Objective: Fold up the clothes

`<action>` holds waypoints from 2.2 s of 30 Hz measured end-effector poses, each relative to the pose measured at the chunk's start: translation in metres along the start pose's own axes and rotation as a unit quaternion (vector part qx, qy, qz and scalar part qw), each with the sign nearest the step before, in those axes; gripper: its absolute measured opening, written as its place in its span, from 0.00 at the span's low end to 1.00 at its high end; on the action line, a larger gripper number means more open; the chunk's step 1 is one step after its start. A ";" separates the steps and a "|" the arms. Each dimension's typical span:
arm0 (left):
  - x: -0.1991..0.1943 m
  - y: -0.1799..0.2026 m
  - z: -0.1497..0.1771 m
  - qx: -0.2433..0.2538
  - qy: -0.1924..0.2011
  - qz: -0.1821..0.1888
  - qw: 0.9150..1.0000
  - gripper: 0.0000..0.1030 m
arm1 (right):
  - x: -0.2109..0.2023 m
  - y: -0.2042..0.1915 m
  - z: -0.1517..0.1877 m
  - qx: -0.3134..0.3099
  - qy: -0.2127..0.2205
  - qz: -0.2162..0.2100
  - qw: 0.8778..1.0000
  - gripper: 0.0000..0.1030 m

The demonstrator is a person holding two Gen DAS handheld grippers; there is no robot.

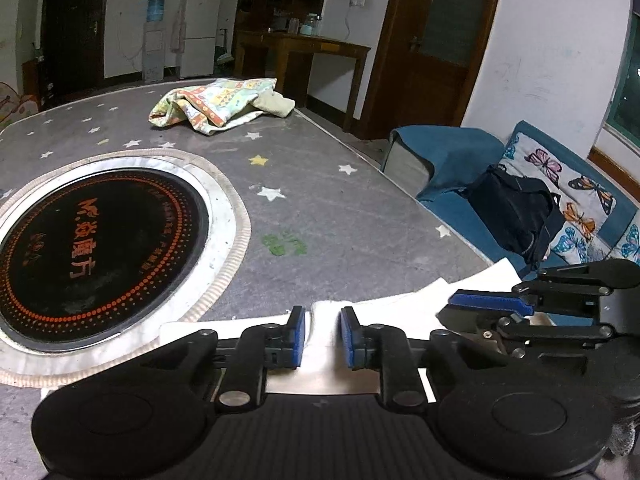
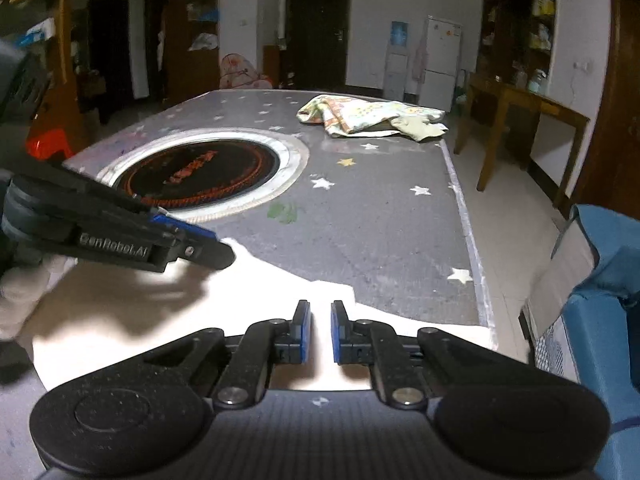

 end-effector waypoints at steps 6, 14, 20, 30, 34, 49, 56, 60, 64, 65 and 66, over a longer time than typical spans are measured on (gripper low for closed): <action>-0.028 0.014 -0.011 -0.007 0.030 0.024 0.999 0.21 | -0.026 0.003 -0.011 -0.006 0.018 0.011 1.000 0.09; -0.025 0.045 0.008 0.010 0.008 0.052 0.999 0.21 | -0.029 0.017 0.015 0.006 -0.010 0.034 0.999 0.15; -0.016 0.039 0.020 0.001 -0.008 0.047 0.999 0.21 | -0.026 0.021 0.018 0.020 -0.007 0.030 0.999 0.26; -0.044 0.042 0.018 -0.005 -0.001 0.030 1.000 0.39 | -0.055 0.006 0.013 0.021 0.007 0.028 0.999 0.56; -0.058 0.046 0.019 -0.002 0.005 0.026 1.000 0.42 | -0.067 -0.002 0.018 0.022 0.008 0.030 0.999 0.66; -0.108 0.047 0.043 -0.012 0.012 0.002 1.000 0.56 | -0.104 -0.028 0.036 0.043 0.014 0.040 0.998 0.98; -0.130 0.044 0.054 -0.020 0.021 -0.011 1.000 0.73 | -0.114 -0.036 0.043 0.044 0.011 0.050 0.998 1.00; -0.143 0.044 0.056 -0.022 0.032 -0.017 0.999 0.82 | -0.120 -0.039 0.045 0.047 0.014 0.055 0.997 1.00; -0.155 0.045 0.058 -0.011 0.044 -0.025 0.999 0.89 | -0.126 -0.040 0.048 0.052 0.015 0.062 0.997 1.00; -0.158 0.046 0.060 -0.008 0.047 -0.026 0.999 0.92 | -0.127 -0.041 0.049 0.053 0.016 0.063 0.996 1.00; -0.161 0.046 0.061 -0.004 0.049 -0.029 0.998 0.95 | -0.128 -0.041 0.050 0.053 0.016 0.065 0.996 1.00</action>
Point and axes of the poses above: each gripper's, at about its wrist camera, not at the fingertips, and x roughly the way its jaws point, y to its right, z to its underside, the point moved 9 cm from there along x, roughly the way its jaws point, and after that the axes turned 10 degrees about y, right-handed, at the moved point
